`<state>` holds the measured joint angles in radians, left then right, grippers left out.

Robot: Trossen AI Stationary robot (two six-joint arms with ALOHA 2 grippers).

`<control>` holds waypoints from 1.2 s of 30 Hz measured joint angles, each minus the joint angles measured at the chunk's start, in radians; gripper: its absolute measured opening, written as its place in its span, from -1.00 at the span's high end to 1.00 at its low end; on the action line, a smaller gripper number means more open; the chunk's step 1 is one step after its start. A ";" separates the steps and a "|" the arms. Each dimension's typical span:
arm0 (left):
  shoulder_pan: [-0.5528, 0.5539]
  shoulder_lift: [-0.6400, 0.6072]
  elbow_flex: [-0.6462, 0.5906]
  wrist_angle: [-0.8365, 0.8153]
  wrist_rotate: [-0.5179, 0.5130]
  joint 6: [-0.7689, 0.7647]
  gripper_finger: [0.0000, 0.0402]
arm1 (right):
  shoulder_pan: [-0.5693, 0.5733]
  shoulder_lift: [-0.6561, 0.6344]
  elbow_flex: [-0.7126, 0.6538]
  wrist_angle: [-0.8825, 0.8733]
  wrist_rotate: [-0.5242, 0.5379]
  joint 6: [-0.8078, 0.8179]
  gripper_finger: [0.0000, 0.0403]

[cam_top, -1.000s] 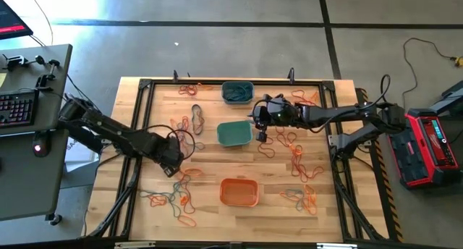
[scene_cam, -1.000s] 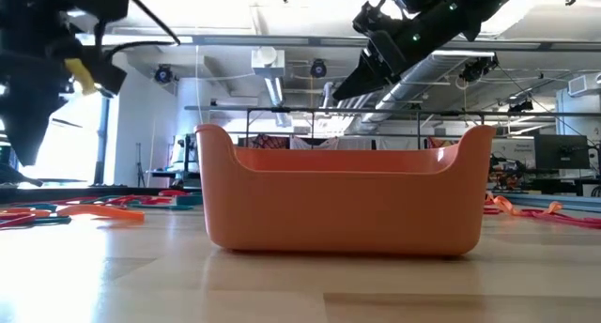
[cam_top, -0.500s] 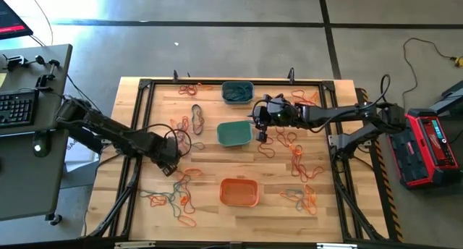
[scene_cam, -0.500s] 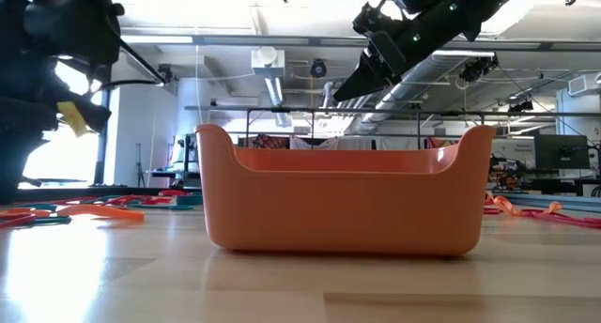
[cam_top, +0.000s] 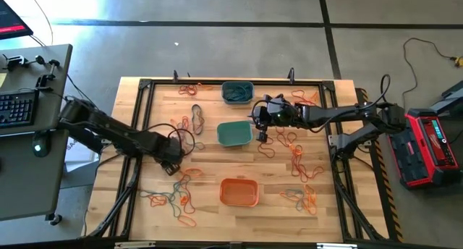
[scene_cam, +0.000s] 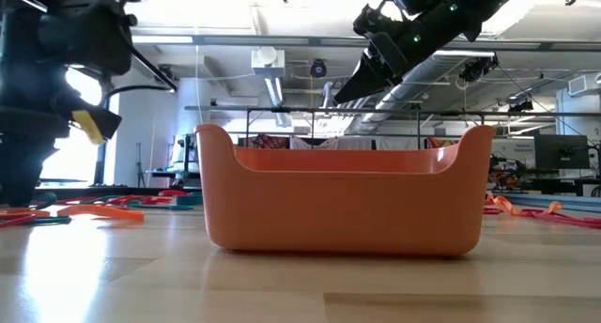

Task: Sort rubber bands into baskets
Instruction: Put the blue rubber band into the blue bin

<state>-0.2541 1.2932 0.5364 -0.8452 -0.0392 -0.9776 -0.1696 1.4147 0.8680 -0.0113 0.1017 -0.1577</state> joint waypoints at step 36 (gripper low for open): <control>0.291 0.003 0.333 -0.004 -0.195 0.493 1.00 | 0.000 0.000 0.000 -0.008 0.100 -0.013 0.67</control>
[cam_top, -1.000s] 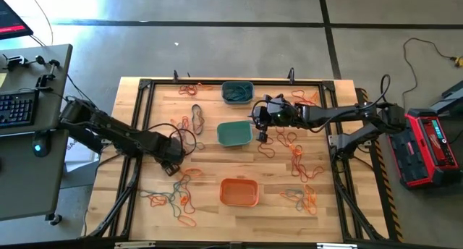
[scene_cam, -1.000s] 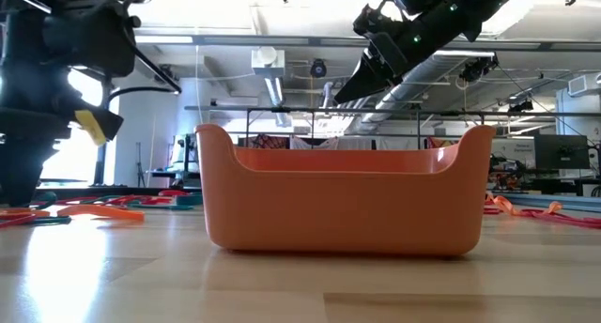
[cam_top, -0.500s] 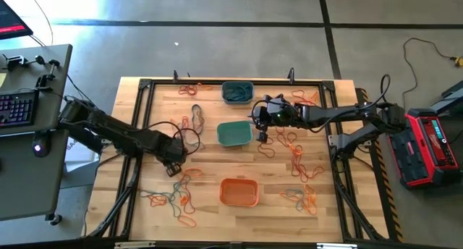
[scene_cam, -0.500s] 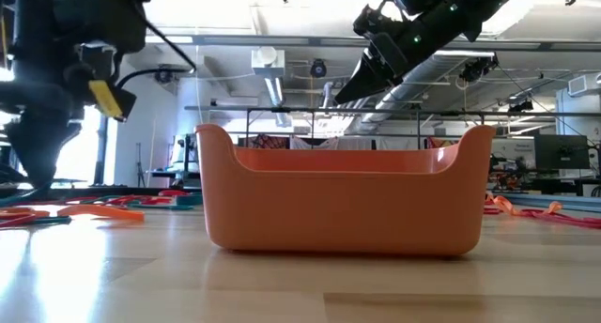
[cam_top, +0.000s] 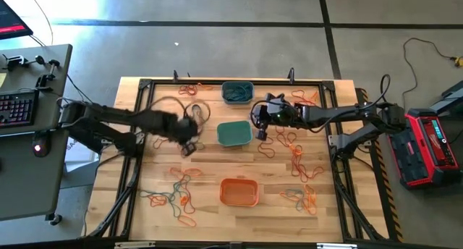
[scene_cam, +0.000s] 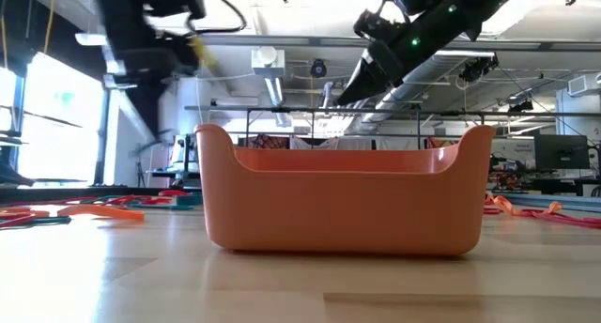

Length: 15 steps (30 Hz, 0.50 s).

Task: Sort rubber bands into baskets
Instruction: Put the blue rubber band into the blue bin

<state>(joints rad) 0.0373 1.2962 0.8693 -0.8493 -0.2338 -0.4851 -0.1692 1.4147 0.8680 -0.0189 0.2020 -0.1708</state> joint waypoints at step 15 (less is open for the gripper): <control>0.385 0.346 0.348 0.355 0.088 0.612 1.00 | 0.000 0.000 0.000 0.000 0.005 0.029 0.96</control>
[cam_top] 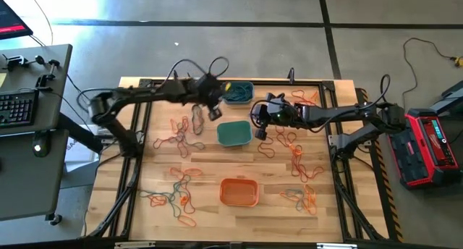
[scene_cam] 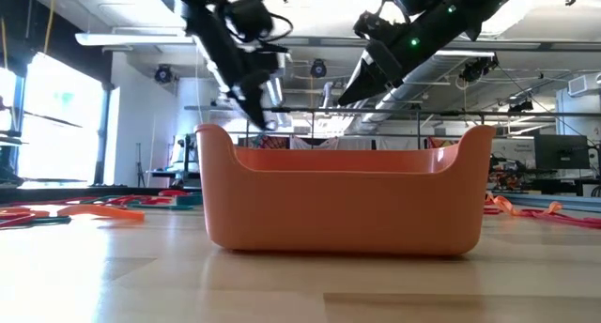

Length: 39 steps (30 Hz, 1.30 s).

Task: Sort rubber bands into baskets
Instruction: Put the blue rubber band into the blue bin

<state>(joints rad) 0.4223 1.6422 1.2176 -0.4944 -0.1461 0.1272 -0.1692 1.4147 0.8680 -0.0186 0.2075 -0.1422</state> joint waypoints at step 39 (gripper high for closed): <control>0.150 0.351 0.292 0.049 0.066 0.136 0.43 | -0.021 0.000 0.000 -0.068 -0.005 0.035 1.00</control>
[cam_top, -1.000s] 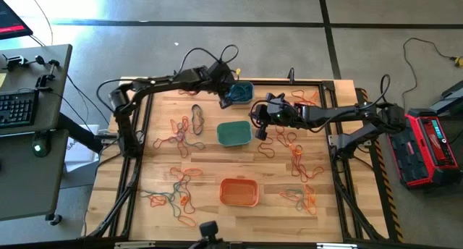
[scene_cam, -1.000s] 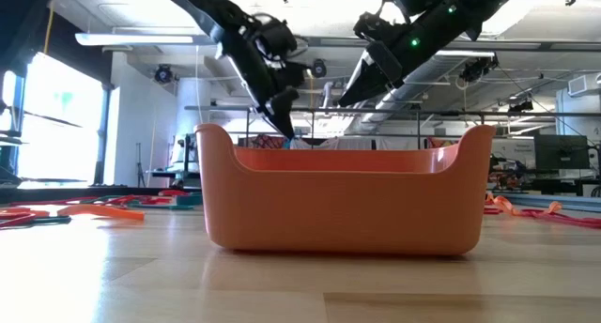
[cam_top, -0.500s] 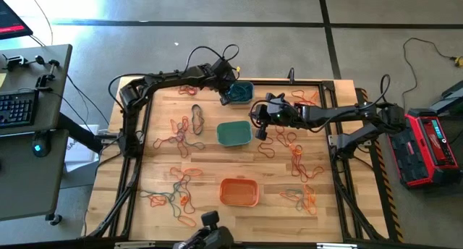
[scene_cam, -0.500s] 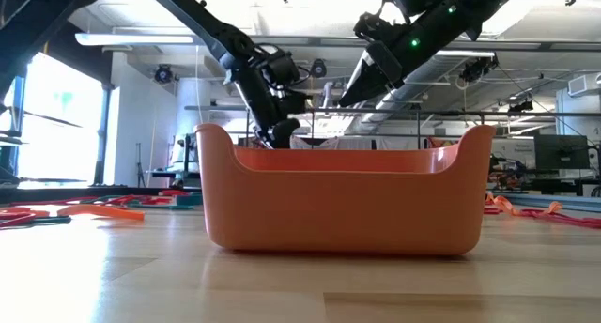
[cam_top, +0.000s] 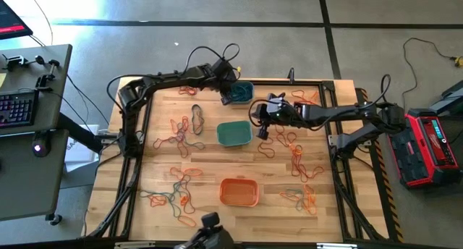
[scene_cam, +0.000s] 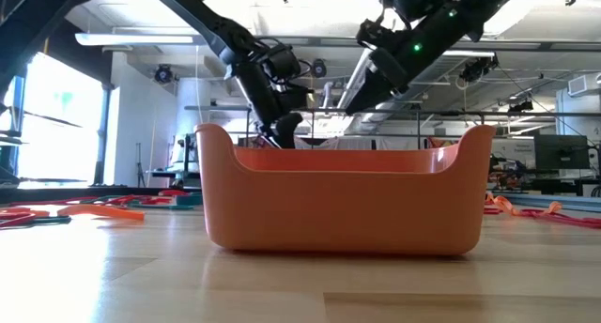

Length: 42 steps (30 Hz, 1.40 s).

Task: Sort rubber bands into baskets
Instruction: Put the blue rubber band into the blue bin

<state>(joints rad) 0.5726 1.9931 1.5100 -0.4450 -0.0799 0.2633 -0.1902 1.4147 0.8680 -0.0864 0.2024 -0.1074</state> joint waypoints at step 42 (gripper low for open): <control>-0.160 -0.451 -0.658 0.806 0.046 0.014 1.00 | 0.033 -0.178 -0.267 0.077 -0.098 0.091 1.00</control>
<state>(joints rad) 0.4124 1.5422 0.8522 0.3609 -0.0337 0.2774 -0.1574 1.2365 0.6014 -0.0090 0.1047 -0.0162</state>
